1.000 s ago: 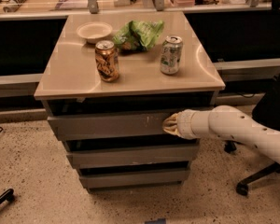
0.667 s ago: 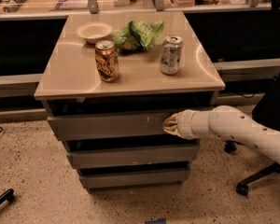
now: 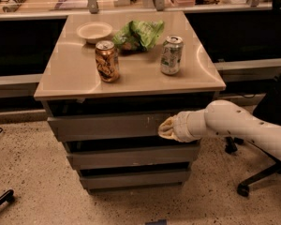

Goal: Close top drawer

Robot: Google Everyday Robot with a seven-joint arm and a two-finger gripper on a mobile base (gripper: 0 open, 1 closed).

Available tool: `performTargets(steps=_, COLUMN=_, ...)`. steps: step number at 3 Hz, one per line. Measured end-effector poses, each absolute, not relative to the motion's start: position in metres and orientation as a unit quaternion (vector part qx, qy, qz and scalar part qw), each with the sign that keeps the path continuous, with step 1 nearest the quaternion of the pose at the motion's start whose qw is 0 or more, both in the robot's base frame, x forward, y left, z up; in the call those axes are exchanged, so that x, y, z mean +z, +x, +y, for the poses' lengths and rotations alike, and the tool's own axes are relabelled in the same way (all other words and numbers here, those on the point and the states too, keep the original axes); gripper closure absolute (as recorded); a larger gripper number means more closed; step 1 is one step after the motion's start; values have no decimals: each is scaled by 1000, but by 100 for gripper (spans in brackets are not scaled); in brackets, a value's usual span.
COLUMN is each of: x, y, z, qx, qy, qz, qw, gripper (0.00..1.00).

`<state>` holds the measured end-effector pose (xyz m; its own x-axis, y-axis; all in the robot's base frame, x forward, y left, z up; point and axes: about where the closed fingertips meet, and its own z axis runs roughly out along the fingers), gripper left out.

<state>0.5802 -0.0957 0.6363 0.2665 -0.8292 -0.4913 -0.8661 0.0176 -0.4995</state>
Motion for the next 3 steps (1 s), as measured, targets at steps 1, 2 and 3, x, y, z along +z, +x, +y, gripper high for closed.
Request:
performTargets(steps=1, x=637, y=558, z=-88, qx=56, qy=-713, qz=607, qw=347, gripper=100)
performTargets(steps=2, x=647, y=519, z=-95, qx=81, qy=-712, qz=630, qw=299, gripper=100)
performTargets(steps=3, x=655, y=513, z=-95, qx=82, qy=-713, qz=632, qw=292, gripper=100)
